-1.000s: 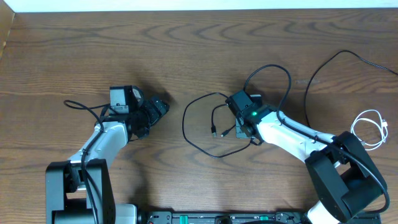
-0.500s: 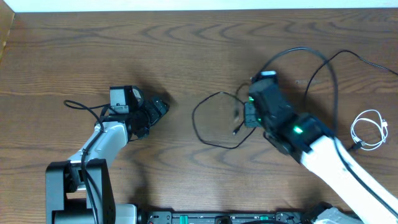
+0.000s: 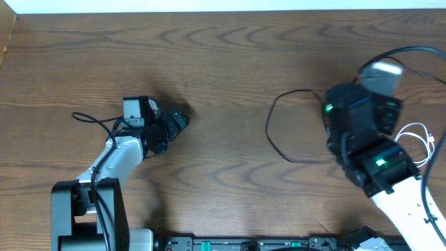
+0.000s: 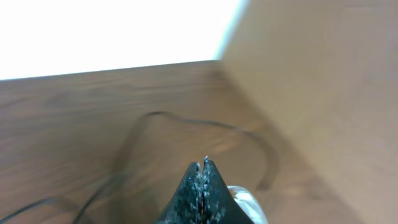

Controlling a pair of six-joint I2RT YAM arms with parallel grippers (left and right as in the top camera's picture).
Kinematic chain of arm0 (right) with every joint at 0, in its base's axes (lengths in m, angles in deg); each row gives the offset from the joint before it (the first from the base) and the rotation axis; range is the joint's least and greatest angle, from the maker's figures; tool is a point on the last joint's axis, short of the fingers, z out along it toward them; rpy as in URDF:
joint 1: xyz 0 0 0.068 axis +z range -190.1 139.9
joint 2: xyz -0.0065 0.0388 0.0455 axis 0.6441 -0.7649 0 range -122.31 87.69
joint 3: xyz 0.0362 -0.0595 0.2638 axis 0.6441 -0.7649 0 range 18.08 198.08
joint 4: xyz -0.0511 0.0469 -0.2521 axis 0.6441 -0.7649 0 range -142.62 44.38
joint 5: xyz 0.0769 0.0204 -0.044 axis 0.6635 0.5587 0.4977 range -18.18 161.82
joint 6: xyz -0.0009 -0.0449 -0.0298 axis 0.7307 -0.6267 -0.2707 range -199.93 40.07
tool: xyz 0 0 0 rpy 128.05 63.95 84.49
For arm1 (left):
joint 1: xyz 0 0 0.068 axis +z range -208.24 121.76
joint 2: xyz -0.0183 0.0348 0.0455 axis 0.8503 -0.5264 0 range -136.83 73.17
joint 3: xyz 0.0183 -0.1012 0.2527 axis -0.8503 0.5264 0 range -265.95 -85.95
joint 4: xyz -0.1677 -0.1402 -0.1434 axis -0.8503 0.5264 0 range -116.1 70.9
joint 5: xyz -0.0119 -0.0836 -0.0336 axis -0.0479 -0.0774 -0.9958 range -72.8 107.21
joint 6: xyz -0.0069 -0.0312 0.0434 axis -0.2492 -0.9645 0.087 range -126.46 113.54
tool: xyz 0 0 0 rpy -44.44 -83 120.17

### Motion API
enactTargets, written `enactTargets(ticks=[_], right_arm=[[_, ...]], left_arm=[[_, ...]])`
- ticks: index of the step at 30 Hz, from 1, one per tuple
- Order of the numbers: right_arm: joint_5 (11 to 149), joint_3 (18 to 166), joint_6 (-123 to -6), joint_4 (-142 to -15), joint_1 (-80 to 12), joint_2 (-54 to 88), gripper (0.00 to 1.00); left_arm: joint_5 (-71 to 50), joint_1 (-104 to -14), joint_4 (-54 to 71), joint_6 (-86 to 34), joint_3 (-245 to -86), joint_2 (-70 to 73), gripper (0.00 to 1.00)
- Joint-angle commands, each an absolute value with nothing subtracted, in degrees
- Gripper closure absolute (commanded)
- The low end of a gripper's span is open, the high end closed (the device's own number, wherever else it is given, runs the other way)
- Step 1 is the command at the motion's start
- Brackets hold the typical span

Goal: Untangle cables

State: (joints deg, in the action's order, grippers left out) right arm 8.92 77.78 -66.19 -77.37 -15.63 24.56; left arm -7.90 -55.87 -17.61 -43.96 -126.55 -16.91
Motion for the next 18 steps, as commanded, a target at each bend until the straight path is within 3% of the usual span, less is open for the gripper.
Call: enactTargets(ticks=[1, 9, 10, 14, 16, 18], right_arm=[[2.69, 77.98, -68.79, -77.11, -22.27, 25.08, 0.99], [36.59, 77.96, -67.96, -79.40, -35.15, 24.97, 0.98], [38.89, 77.96, -67.94, -79.86, -35.91, 24.89, 0.92], [52.72, 77.96, -66.69, -84.38, -37.71, 24.14, 0.31], [62.87, 77.92, -66.71, -87.34, -37.64, 23.14, 0.23], [69.99, 77.81, -66.71, -89.63, -37.64, 21.74, 0.22]], left_arm=[[-5.82, -55.74, -17.22, -43.63, -126.79, -16.95, 0.02], [-5.82, -55.74, -17.22, -43.63, -126.79, -16.95, 0.02], [-5.82, -55.74, -17.22, -43.61, -126.79, -16.95, 0.02], [-5.82, -55.74, -17.22, -43.63, -126.79, -16.95, 0.02], [-5.82, -55.74, -17.22, -43.61, -126.79, -16.95, 0.02], [-5.82, -55.74, -17.22, -43.63, -126.79, -16.95, 0.02]])
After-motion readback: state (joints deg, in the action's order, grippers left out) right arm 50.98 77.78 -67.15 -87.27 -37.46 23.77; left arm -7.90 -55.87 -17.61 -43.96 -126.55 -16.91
